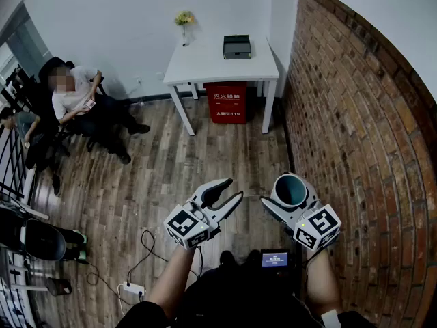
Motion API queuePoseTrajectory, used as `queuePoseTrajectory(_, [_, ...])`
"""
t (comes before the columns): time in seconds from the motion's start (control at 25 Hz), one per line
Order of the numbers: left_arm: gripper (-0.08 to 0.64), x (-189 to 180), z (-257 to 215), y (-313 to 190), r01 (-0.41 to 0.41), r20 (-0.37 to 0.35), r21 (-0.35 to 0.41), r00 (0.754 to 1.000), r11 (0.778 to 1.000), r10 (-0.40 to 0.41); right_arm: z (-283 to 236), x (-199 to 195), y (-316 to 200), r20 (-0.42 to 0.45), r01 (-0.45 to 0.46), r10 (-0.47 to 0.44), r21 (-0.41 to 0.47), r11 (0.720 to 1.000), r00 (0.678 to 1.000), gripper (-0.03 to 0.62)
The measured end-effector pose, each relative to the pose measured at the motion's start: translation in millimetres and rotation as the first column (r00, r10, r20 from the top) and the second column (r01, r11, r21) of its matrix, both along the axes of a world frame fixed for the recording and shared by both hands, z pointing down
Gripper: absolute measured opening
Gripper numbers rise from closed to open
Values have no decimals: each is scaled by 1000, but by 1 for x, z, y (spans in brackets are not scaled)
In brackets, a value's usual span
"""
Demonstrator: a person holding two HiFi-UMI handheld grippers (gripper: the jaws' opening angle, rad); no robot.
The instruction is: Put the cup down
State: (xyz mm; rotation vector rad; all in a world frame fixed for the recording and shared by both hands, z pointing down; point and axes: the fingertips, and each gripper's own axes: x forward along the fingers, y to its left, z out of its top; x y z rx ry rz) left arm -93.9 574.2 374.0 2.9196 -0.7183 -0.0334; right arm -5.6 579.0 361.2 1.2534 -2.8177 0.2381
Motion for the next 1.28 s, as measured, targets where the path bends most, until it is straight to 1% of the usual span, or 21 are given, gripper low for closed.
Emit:
queuePoseTrajectory(0.4, [173, 0, -1, -3, 0, -1, -3, 1000, 1000, 0, 0, -1, -3, -8, 3, -3, 1, 1000, 1000, 407])
queuePoseTrajectory(0.6, [173, 4, -3, -4, -3, 1, 2, 1000, 1000, 3, -3, 1, -4, 9, 12, -12, 1, 1000, 1000, 407])
queuePoseTrajectory(0.76, [173, 7, -3, -6, -7, 2, 0, 1000, 1000, 7, -1, 3, -6, 2, 15, -15, 3, 1000, 1000, 407])
queuePoseTrajectory(0.92, [173, 13, 1, -8, 0, 2, -9, 1000, 1000, 0, 1, 10, -7, -1, 15, -15, 1, 1000, 1000, 407])
queuePoseTrajectory(1.08, [173, 23, 1, -10, -2, 7, -5, 1000, 1000, 3, 3, 19, -11, -7, 19, -19, 0, 1000, 1000, 407])
queuePoseTrajectory(1.28, [173, 38, 2, -20, 13, 7, -3, 1000, 1000, -13, 4, 36, -20, -3, 24, -24, 4, 1000, 1000, 407])
